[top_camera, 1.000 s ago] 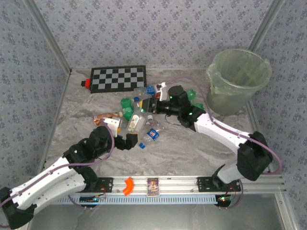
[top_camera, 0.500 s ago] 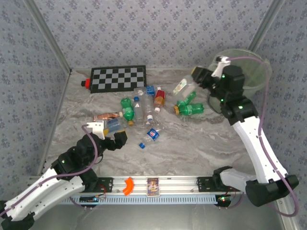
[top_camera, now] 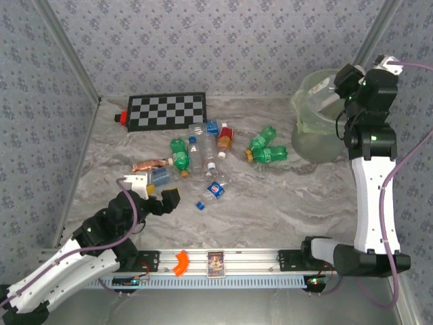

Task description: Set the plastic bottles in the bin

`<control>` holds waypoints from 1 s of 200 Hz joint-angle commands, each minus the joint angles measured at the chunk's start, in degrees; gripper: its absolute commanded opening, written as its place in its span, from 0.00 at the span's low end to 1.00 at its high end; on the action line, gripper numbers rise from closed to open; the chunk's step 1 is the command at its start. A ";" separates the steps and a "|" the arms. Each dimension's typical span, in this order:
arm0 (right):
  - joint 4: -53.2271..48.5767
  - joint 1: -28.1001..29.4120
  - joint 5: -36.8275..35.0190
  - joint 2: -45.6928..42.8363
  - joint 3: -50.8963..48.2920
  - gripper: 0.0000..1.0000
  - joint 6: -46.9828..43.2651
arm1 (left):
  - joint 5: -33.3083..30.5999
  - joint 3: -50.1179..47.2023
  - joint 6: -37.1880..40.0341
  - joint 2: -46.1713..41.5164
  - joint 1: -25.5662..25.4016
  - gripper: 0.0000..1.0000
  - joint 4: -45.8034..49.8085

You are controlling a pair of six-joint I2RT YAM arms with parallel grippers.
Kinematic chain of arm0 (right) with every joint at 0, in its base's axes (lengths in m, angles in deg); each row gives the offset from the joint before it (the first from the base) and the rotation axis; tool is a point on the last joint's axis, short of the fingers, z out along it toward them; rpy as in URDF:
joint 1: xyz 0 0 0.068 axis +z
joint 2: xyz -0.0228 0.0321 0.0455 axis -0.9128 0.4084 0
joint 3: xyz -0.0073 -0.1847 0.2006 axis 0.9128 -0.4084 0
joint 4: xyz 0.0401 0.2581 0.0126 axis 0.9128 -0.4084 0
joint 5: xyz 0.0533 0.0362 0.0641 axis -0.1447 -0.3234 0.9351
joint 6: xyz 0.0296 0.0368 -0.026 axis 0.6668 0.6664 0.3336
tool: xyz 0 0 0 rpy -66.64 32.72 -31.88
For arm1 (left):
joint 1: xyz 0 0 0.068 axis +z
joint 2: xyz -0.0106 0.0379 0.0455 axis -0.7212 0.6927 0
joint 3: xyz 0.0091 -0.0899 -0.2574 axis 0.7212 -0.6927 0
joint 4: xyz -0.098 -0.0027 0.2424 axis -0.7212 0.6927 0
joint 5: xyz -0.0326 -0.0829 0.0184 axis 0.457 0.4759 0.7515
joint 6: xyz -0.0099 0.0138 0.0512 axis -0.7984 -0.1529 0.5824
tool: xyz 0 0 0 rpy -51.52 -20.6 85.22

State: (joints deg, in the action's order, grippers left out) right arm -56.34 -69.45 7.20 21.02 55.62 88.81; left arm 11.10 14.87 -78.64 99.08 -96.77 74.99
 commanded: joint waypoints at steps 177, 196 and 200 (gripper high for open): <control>-2.62 -4.91 -7.22 11.98 -2.01 0.94 -8.11 | -4.24 3.23 0.05 -1.59 0.14 1.00 4.11; -2.11 -4.45 -6.02 10.50 -3.04 1.00 -7.99 | -4.45 3.61 -0.52 -0.90 0.14 1.00 4.18; -2.18 -4.46 -5.24 10.18 -3.08 1.00 -8.00 | -4.35 3.74 -0.60 -0.62 0.08 1.00 4.23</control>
State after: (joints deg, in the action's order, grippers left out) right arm -57.35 -74.21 -0.50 33.02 53.67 79.67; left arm 8.21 15.57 -78.49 97.47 -96.77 78.75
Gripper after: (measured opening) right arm 0.990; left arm 0.997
